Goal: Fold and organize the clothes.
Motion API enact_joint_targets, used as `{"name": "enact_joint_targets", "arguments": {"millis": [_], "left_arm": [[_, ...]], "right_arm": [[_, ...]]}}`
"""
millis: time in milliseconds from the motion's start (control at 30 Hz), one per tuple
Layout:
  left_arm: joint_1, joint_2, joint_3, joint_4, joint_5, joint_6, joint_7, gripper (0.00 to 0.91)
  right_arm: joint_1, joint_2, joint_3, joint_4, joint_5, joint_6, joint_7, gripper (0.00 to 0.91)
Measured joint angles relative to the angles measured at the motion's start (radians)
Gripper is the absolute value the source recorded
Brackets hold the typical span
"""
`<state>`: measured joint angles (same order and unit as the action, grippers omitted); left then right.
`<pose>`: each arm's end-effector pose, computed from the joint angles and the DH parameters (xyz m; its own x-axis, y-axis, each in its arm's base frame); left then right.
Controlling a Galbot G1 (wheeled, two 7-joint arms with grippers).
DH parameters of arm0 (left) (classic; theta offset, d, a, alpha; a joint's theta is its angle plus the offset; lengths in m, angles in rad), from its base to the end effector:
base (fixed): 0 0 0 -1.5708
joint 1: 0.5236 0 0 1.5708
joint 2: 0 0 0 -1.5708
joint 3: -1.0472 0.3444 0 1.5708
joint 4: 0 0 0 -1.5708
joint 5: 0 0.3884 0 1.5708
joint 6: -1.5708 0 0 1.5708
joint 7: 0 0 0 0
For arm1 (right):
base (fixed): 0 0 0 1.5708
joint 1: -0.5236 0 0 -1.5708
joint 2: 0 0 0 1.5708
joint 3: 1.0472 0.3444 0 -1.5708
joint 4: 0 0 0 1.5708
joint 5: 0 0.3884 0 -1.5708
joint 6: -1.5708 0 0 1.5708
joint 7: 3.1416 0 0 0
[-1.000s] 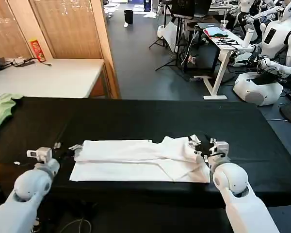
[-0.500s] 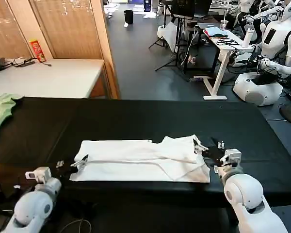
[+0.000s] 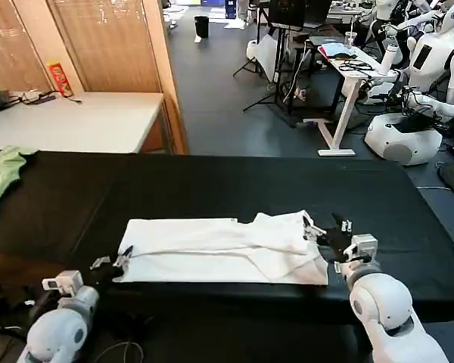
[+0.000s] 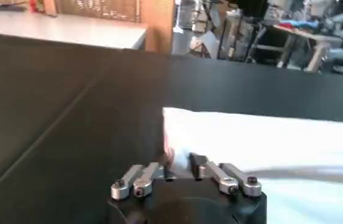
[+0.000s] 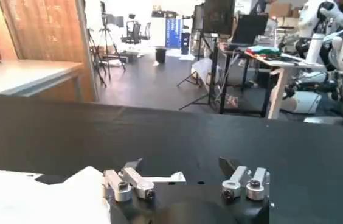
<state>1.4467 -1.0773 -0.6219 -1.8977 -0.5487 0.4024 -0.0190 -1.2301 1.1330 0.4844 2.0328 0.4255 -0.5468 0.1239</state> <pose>0.2686 0.1359 -0.3049 -0.8899 0.0656 0.4514 0.0498 0.9977 -0.0467 0.3124 -0.0603 -0.2214 -0.9445 -0.0885 0.3163 -0.1087 0.9930 -0.0468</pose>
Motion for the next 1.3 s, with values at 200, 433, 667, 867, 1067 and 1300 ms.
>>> {"name": "enact_joint_targets", "arguments": {"millis": [200,433,667,867,1067,1300], "left_arm": [[-0.022,0.01,0.011,0.012,0.055,0.002,0.006,0.0],[-0.053,0.071,-0.014,0.079,0.318,-0.138,0.021,0.0],[-0.037,0.185,-0.046,0.141,0.418,-0.197,0.014,0.0],[-0.022,0.157,-0.01,0.088,0.364,-0.136,0.003,0.0],[-0.036,0.057,0.088,-0.057,0.234,-0.053,-0.036,0.0],[-0.094,-0.041,0.249,-0.162,0.16,-0.016,-0.06,0.0]], "right_arm": [[0.004,0.008,0.0,-0.002,-0.007,0.002,-0.001,0.878],[0.002,0.015,0.014,0.002,-0.008,0.003,0.001,0.878],[-0.006,0.035,0.012,0.003,-0.022,0.004,0.002,0.878],[-0.023,0.043,0.02,0.011,-0.034,0.004,0.004,0.878],[-0.052,0.047,0.051,0.024,-0.045,0.006,0.003,0.878],[-0.086,0.066,0.085,0.041,-0.063,0.009,0.001,0.878]]}}
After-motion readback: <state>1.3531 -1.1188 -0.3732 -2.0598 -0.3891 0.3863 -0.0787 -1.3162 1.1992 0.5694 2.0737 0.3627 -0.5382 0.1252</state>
